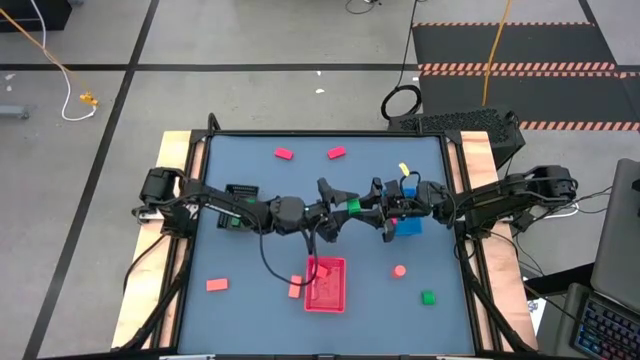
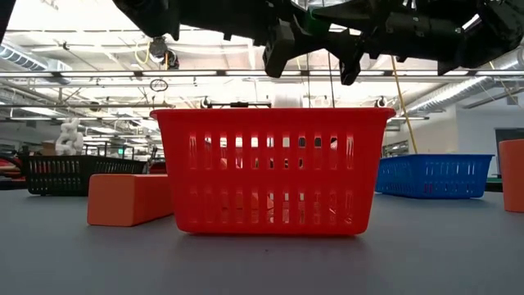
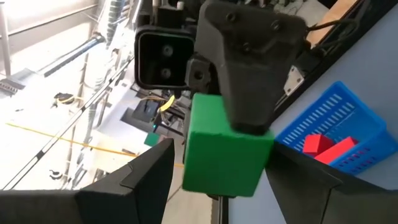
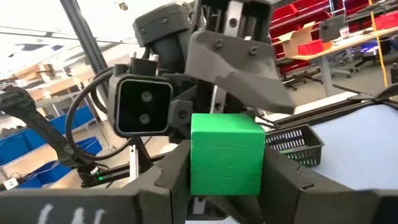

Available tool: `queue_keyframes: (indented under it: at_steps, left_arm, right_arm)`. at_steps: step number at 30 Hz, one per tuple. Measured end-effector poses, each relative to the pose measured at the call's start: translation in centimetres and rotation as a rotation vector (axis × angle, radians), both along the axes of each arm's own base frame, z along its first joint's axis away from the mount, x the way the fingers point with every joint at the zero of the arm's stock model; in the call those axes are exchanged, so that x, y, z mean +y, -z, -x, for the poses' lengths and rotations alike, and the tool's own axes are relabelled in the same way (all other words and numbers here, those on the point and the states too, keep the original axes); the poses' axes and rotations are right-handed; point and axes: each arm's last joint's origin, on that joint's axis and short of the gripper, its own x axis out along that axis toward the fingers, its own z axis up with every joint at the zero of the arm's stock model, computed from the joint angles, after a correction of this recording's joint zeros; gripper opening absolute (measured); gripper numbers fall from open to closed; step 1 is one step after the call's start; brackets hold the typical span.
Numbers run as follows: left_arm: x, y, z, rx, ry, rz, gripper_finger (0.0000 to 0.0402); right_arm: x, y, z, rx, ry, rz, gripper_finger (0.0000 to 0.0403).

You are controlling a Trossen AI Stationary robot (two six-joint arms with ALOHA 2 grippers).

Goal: Sort & place blocks by color
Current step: Put the green block into the black bin

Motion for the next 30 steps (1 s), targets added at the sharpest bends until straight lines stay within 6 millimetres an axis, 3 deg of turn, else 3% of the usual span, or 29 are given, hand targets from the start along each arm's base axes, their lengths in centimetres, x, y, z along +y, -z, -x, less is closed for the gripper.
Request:
queue_keyframes:
  at_steps: [6, 13, 30]
  left_arm:
    - [-0.1, -0.1, 0.0, -0.009, 0.000, -0.003, 0.0235]
    - [-0.4, 0.0, 0.1, 0.004, 0.004, -0.017, 0.0134]
    - [-1.1, 0.0, 0.2, 0.002, 0.002, -0.006, 0.0135]
  right_arm:
    - [0.0, 0.2, 0.0, 0.017, 0.001, 0.000, 0.0132]
    - [0.0, 0.1, 0.0, 0.016, 0.002, -0.009, 0.0132]
    - [0.0, 0.2, 0.0, 0.023, 0.005, 0.002, 0.0142]
